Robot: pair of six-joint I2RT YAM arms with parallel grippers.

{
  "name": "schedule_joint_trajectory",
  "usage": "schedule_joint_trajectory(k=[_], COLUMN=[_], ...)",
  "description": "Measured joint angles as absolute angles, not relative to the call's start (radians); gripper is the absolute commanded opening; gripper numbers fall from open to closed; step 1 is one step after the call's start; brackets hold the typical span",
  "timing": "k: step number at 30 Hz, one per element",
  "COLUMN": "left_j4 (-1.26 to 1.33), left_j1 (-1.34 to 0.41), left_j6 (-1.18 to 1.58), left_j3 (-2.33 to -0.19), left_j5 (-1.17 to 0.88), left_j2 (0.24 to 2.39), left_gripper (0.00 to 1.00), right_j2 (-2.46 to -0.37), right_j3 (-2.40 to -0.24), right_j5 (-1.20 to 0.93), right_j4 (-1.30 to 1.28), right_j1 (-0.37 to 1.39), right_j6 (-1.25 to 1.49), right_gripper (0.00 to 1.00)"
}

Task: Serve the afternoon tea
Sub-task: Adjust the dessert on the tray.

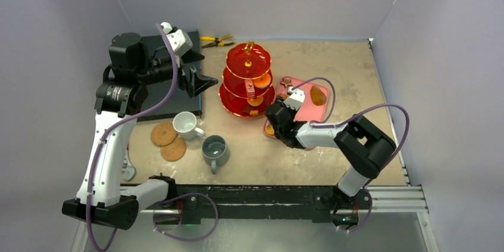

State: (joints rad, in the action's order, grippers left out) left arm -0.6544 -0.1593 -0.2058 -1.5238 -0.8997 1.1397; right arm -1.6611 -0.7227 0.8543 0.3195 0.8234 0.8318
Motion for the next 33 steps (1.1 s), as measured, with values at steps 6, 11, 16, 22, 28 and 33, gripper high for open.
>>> schedule_joint_trajectory(k=[6, 11, 16, 22, 28, 33], left_j4=[-0.654, -0.653, -0.653, -0.653, -0.653, -0.654], left_j1=[-0.159, -0.159, -0.159, -0.159, -0.159, -0.159], left_j6=[-0.206, -0.204, -0.203, -0.203, -0.203, -0.204], left_j3=[-1.524, -1.523, -1.523, -1.523, -1.523, -1.523], left_j5=[-0.900, -0.901, -0.901, -0.902, -0.904, -0.904], left_j2=[1.140, 1.140, 1.140, 1.140, 1.140, 1.140], left_gripper=[0.89, 0.89, 0.89, 0.89, 0.88, 0.88], right_j2=[-1.593, -1.523, -1.468, -1.471, -1.535, -1.546], right_j3=[-0.658, -0.620, -0.599, -0.596, -0.611, -0.625], right_j5=[0.857, 0.874, 0.878, 0.879, 0.882, 0.889], right_j4=[0.293, 0.234, 0.201, 0.197, 0.215, 0.253], right_j1=[0.823, 0.823, 0.825, 0.832, 0.859, 0.863], right_j6=[0.847, 0.855, 0.857, 0.854, 0.838, 0.818], right_gripper=[0.48, 0.47, 0.47, 0.50, 0.50, 0.49])
